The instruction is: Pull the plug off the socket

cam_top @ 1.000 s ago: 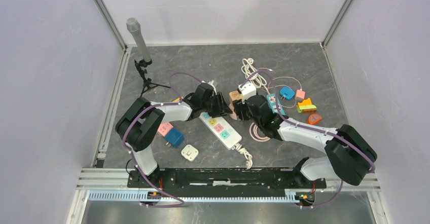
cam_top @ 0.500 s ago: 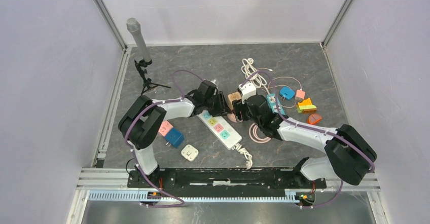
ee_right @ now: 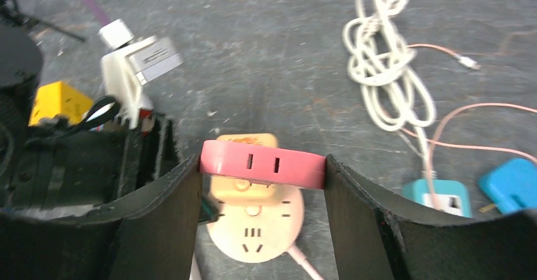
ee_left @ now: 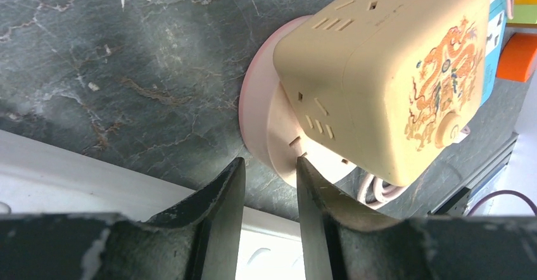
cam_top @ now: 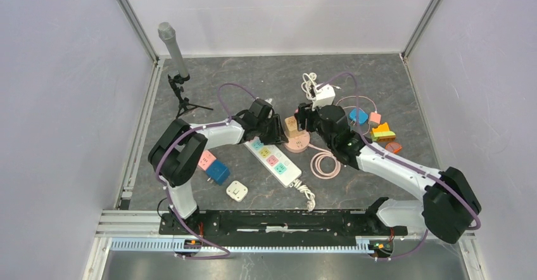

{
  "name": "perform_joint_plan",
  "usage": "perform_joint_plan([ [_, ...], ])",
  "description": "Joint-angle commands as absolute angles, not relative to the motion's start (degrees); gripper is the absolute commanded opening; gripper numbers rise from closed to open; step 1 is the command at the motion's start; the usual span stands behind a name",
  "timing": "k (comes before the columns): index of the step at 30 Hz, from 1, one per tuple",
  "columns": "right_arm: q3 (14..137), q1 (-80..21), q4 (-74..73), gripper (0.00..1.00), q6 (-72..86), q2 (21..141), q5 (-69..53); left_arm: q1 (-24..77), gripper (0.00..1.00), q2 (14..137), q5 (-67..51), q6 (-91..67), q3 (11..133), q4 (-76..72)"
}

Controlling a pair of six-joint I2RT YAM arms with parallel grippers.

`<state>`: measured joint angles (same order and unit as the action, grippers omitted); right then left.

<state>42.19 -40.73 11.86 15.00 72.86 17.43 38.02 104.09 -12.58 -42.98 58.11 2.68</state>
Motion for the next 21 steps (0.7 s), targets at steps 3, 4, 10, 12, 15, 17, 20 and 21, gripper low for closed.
perform_joint_plan([
  [3,43.5,-37.9,5.8,0.00,17.0,67.5,28.5,38.1,0.47,100.7,-15.0,-37.4,60.9,8.8],
  [4,43.5,-37.2,3.9,0.00,17.7,67.6,28.5,38.1,0.48,99.9,-15.7,-37.2,61.4,8.6],
  [10,46.3,-33.6,-10.6,0.00,18.2,73.6,22.4,38.1,0.51,94.8,-16.4,-37.0,61.6,8.7],
  [12,44.6,-33.0,-10.7,0.00,18.4,73.9,20.6,38.1,0.52,93.3,-15.7,-37.2,61.1,9.1],
  [15,43.8,-31.8,-11.1,0.00,18.5,75.4,17.7,38.1,0.54,91.1,-14.3,-37.4,60.6,10.2],
  [17,44.6,-31.1,-12.1,0.00,17.9,77.8,16.3,38.1,0.55,89.5,-13.0,-37.4,60.3,10.9],
  [20,46.9,-30.8,-14.4,0.00,17.1,82.4,15.8,38.1,0.55,87.6,-11.1,-37.6,60.1,12.3],
  [21,47.5,-30.7,-14.7,0.01,16.9,83.7,15.7,38.1,0.55,87.0,-10.6,-37.5,59.8,12.5],
])
